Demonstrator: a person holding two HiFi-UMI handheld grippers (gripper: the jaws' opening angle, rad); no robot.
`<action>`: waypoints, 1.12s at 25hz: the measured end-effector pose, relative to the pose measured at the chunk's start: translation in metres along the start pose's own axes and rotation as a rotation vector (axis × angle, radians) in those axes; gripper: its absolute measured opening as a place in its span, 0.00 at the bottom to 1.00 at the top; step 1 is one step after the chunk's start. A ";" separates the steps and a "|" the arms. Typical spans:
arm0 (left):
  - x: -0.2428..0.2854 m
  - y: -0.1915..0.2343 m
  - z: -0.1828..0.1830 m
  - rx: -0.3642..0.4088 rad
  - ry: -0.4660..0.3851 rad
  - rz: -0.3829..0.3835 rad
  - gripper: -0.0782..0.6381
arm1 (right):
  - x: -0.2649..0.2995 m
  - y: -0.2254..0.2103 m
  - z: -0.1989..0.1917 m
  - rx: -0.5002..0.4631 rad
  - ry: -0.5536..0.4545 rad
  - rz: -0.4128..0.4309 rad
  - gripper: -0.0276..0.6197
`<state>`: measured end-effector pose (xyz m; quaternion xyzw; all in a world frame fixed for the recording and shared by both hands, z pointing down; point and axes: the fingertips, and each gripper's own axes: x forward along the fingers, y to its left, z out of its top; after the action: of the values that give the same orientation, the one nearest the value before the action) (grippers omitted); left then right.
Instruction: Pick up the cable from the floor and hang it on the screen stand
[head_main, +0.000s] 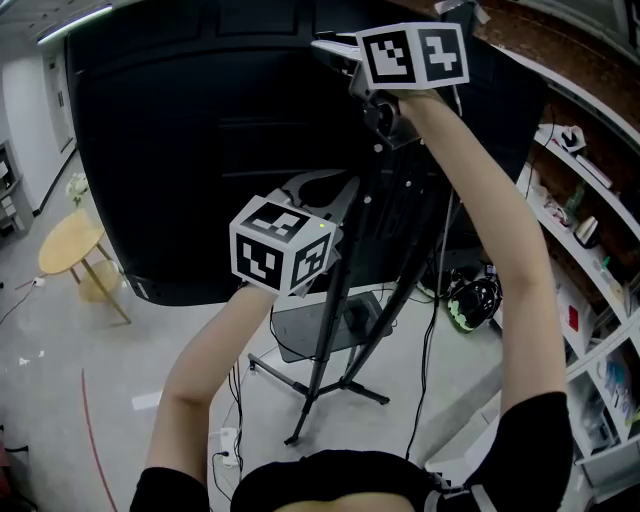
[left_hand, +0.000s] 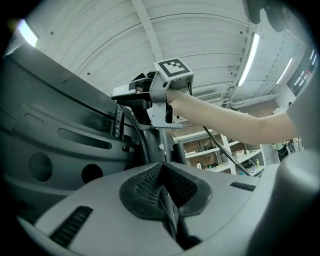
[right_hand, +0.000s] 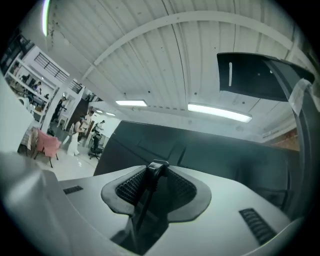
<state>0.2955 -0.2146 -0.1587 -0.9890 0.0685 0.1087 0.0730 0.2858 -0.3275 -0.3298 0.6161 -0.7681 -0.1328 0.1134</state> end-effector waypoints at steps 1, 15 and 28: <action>0.001 0.001 -0.003 0.002 0.006 -0.001 0.11 | 0.001 -0.004 -0.003 -0.023 0.012 -0.018 0.27; 0.009 0.012 -0.016 0.011 0.037 0.006 0.11 | -0.040 -0.045 -0.024 -0.277 0.108 -0.199 0.27; 0.010 0.030 0.001 0.072 0.039 0.063 0.11 | -0.108 -0.057 -0.046 -0.397 -0.029 -0.443 0.27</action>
<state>0.3004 -0.2455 -0.1658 -0.9851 0.1048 0.0891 0.1036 0.3770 -0.2371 -0.3079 0.7323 -0.5756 -0.3108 0.1891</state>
